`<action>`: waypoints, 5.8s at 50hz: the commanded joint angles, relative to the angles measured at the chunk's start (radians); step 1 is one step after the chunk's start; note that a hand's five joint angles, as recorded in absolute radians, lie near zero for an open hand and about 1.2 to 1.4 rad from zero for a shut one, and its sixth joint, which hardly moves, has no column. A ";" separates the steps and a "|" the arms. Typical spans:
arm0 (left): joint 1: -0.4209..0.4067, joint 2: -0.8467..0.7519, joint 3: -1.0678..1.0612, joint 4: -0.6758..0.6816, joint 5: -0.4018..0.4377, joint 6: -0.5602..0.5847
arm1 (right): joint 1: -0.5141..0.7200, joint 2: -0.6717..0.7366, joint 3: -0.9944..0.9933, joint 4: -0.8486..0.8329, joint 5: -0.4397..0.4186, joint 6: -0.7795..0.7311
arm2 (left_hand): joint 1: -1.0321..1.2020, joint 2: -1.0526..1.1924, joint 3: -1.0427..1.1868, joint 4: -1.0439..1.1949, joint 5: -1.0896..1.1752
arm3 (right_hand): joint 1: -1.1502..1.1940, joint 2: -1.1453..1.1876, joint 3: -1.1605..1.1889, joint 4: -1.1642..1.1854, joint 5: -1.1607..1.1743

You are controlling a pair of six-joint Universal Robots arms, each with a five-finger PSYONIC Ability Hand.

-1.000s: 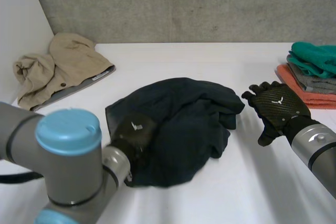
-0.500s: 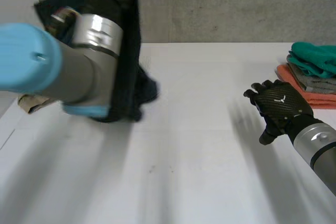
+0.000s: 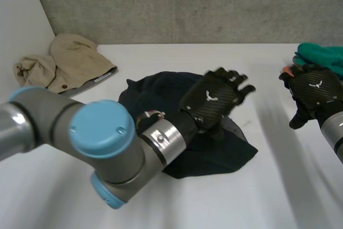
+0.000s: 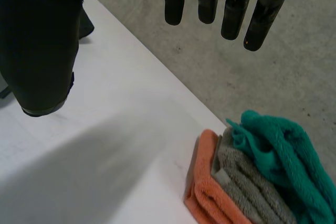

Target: Fold the laundry.

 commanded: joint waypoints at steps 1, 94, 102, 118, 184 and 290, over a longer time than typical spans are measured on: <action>0.101 0.208 -0.122 -0.043 -0.235 0.011 | 0.017 -0.003 -0.046 0.045 -0.104 -0.031 | -0.042 -0.029 -0.036 -0.025 -0.013 | -0.040 -0.053 -0.037 -0.061 -0.276; 0.322 0.045 0.214 -0.134 -0.493 0.170 | 0.426 0.396 -0.717 0.118 0.148 0.013 | -0.051 -0.038 -0.045 -0.035 -0.023 | -0.040 -0.053 -0.037 -0.061 -0.276; 0.162 0.271 -0.186 -0.323 -0.497 0.117 | 0.354 0.316 -0.493 0.457 0.085 0.004 | 0.143 0.156 0.149 0.159 0.171 | 0.088 0.075 0.090 0.067 -0.148; 0.003 0.172 -0.376 -0.351 -0.586 -0.245 | 0.333 0.300 -0.131 0.128 -0.062 0.021 | 0.234 0.247 0.240 0.251 0.262 | 0.288 0.275 0.291 0.267 0.052; 0.181 0.399 -0.383 -0.405 -0.482 0.226 | 0.247 0.085 -0.282 0.590 -0.025 -0.324 | 1.094 1.107 1.100 1.110 1.122 | 1.182 1.169 1.185 1.161 0.946; 0.195 0.738 -0.233 -0.589 -0.511 0.227 | 0.287 -0.158 -0.494 0.614 0.059 -0.324 | 1.094 1.107 1.100 1.110 1.122 | 1.182 1.169 1.185 1.161 0.946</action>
